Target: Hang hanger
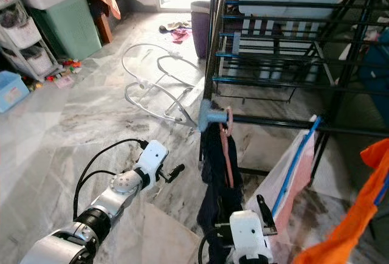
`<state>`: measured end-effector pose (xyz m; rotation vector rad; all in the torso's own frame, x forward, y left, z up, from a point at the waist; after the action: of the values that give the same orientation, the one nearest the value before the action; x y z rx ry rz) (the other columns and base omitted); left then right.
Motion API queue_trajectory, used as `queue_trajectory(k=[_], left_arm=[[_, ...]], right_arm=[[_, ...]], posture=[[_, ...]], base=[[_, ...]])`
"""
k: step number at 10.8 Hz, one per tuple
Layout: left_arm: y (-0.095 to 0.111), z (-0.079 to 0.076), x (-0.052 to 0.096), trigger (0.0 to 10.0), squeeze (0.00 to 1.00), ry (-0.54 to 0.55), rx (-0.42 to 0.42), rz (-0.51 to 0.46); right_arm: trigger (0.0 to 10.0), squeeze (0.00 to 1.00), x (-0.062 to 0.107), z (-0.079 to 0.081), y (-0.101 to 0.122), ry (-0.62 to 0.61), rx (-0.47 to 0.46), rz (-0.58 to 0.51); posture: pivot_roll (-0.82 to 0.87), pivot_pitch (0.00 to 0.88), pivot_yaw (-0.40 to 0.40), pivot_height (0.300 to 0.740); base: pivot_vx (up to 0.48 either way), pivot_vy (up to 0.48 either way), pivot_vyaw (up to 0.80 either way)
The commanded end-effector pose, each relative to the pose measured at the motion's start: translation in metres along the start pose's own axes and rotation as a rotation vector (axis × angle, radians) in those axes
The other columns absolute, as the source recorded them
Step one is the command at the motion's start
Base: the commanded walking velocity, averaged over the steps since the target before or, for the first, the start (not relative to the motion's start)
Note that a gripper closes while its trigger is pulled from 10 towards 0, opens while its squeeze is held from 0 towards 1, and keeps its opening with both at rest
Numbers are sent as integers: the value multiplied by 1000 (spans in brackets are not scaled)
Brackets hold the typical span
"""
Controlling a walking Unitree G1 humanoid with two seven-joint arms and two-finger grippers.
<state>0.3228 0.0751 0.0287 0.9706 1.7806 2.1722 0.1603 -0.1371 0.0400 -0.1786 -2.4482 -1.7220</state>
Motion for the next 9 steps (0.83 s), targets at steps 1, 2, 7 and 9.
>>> queue_trajectory(k=[1, 2, 7, 9], left_arm=[[-5, 0, 2, 10000, 0, 11, 10, 12], [-5, 0, 2, 10000, 0, 10, 12, 12], [-5, 2, 2, 10000, 0, 7, -1, 16], [-5, 2, 2, 10000, 0, 6, -4, 17]], right_arm=[[10000, 1000, 1, -3, 1, -6, -7, 6], [10000, 1000, 0, -2, 0, 3, -7, 10], [10000, 1000, -3, 1, -7, 0, -9, 43], [10000, 1000, -5, 1, -9, -4, -7, 46]], posture=[[-153, 20, 39, 740], [-151, 22, 38, 740], [-151, 26, 52, 740], [-149, 21, 51, 740]], base=[[-296, 0, 0], [-296, 0, 0], [-283, 0, 0], [-266, 0, 0]])
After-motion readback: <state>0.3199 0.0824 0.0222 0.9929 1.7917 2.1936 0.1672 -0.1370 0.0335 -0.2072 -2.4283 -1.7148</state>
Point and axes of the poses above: a point about 5 cm out from each wrist's last joint towards the gripper, its own x axis pointing back from the gripper into the wrist, its own y axis along the axis of the wrist's last joint, z = x × y, the point moved 1 cm from there along -x, pointing out of the wrist towards the gripper, and after that the axes turned 5 degrees about x, right-handed, at the moved point
